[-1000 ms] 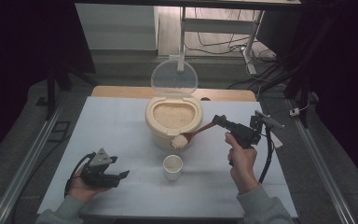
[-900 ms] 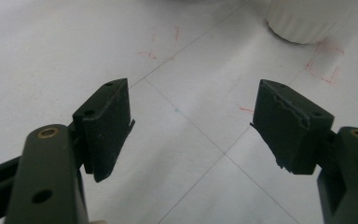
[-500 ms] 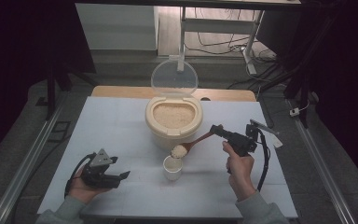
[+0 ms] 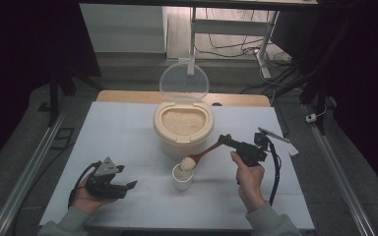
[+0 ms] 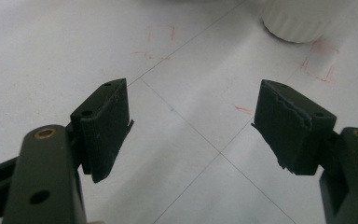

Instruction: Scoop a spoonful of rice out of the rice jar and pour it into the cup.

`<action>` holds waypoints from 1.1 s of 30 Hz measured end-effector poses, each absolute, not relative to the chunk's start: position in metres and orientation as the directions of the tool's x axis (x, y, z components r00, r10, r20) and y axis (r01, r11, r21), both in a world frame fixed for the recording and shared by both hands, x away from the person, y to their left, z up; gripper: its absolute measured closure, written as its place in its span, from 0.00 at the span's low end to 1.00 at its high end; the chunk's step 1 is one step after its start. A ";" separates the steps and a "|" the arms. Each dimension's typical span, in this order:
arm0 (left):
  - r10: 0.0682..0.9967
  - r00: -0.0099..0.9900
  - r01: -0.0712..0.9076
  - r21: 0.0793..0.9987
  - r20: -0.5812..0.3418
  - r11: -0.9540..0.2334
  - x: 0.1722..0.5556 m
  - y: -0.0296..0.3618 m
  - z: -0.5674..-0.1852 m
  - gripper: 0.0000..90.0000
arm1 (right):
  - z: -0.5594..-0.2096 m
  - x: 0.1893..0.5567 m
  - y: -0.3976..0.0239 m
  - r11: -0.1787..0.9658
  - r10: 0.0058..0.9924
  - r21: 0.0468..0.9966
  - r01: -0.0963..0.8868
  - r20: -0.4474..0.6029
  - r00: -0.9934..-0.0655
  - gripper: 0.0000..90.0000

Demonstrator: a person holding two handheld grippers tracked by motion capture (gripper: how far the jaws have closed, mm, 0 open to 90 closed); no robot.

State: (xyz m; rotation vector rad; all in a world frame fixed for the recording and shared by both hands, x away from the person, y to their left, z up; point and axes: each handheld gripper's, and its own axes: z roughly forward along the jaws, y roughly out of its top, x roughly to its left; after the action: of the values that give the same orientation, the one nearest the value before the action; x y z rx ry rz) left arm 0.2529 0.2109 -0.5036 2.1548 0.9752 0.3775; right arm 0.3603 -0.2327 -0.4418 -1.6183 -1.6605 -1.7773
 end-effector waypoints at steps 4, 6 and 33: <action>0.742 0.670 0.528 0.723 -0.031 -0.446 0.253 0.211 -0.504 0.29 | -0.441 0.360 -0.231 -0.322 0.512 0.584 0.745 0.770 -0.382 0.93; 0.742 0.670 0.528 0.722 -0.030 -0.448 0.253 0.211 -0.504 0.29 | -0.440 0.360 -0.231 -0.313 0.518 0.592 0.743 0.762 -0.388 0.93; 0.739 0.673 0.530 0.717 -0.029 -0.454 0.253 0.211 -0.505 0.29 | -0.424 0.350 -0.210 -0.182 0.612 0.730 0.659 0.609 -0.504 0.93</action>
State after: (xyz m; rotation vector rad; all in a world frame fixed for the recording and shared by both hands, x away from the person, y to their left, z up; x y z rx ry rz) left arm 0.2534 0.2107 -0.5046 2.1643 0.9730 0.3738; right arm 0.3503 -0.2100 -0.4242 -1.5429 -1.9825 -1.8190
